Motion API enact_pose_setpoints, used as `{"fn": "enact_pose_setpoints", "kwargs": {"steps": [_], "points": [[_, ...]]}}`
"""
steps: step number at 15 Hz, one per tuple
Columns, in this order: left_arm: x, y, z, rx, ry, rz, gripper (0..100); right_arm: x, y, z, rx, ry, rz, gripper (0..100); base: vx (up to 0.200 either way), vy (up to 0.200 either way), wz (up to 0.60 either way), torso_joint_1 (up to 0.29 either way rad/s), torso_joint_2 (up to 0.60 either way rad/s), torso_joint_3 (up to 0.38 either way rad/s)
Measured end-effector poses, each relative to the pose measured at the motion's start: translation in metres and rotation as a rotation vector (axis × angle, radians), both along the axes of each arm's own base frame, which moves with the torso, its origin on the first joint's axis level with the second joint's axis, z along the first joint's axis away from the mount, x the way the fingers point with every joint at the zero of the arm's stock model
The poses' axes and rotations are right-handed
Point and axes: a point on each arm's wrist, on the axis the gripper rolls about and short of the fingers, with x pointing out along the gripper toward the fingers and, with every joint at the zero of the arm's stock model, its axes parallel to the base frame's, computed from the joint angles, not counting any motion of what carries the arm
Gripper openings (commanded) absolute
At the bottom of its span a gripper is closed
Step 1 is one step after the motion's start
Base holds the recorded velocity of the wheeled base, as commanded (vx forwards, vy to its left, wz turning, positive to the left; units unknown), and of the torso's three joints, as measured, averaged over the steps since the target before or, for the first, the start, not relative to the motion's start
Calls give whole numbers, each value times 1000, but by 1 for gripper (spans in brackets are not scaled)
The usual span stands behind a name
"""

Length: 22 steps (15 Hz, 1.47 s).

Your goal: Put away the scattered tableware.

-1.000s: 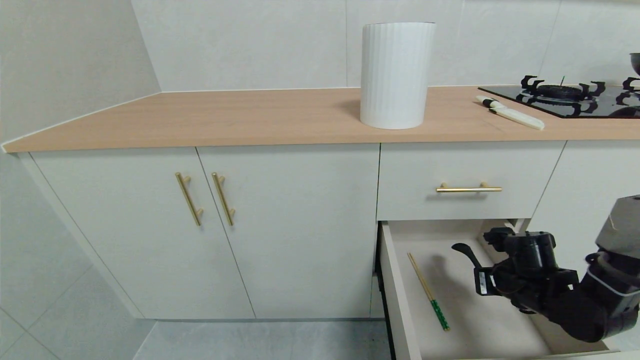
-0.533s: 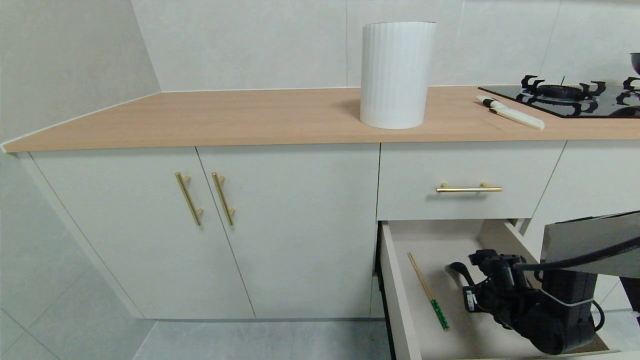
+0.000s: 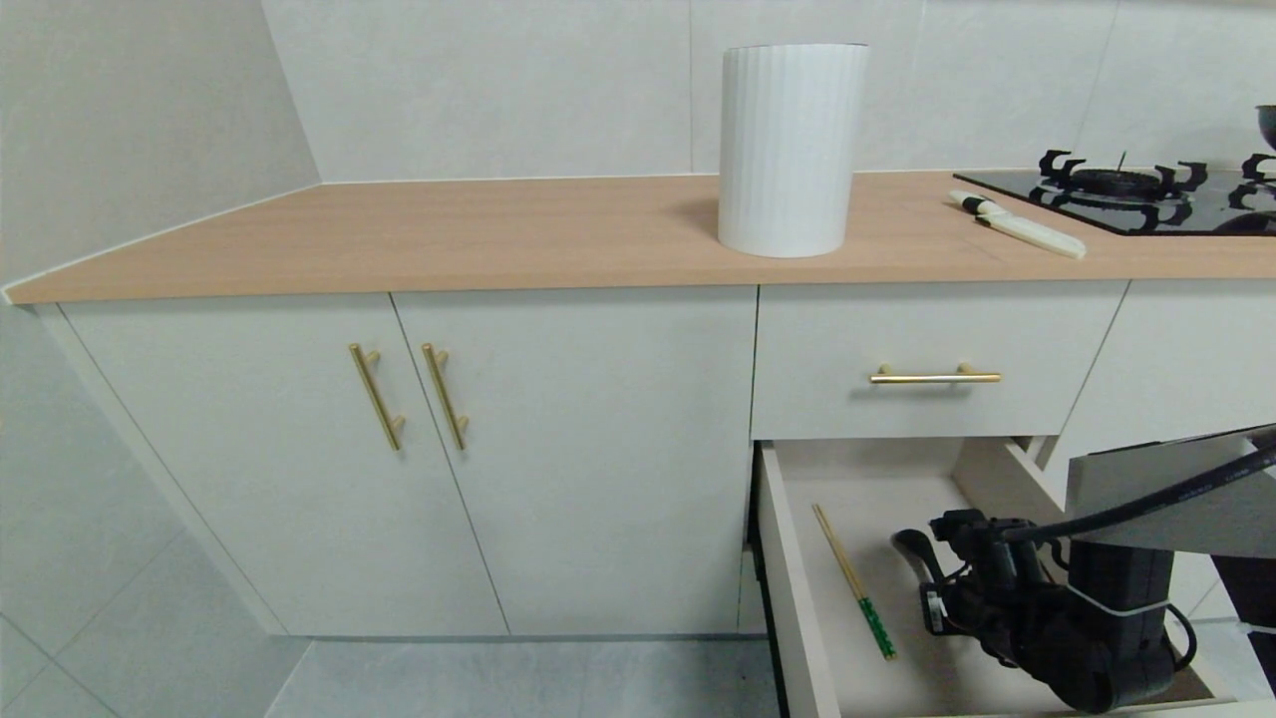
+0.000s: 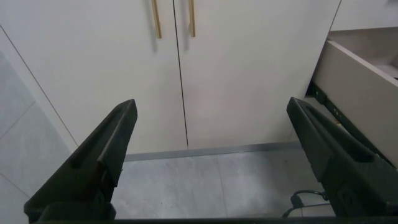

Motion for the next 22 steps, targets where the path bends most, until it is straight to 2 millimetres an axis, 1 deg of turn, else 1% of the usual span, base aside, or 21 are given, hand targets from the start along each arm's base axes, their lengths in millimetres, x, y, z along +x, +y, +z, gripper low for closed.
{"fn": "enact_pose_setpoints", "kwargs": {"steps": [5, 6, 16, 20, 22], "points": [[0, 0, 0, 0, 0, 0, 100, 0, 0, -1, 0, 3, 0, 0, 0, 0, 0, 0, 0, 0], [0, 0, 0, 0, 0, 0, 100, 0, 0, -1, -1, 4, 0, 100, 0, 0, 0, 0, 0, 0], [0, 0, 0, 0, 0, 0, 100, 0, 0, -1, 2, 1, -2, 100, 0, 0, 0, 0, 0, 0], [0, 0, 0, 0, 0, 0, 100, -2, -1, 12, 7, -23, -4, 100, 0, 0, 0, 0, 0, 0], [0, 0, 0, 0, 0, 0, 100, -4, -2, 31, 13, -54, -4, 100, 0, 0, 0, 0, 0, 0]]}}
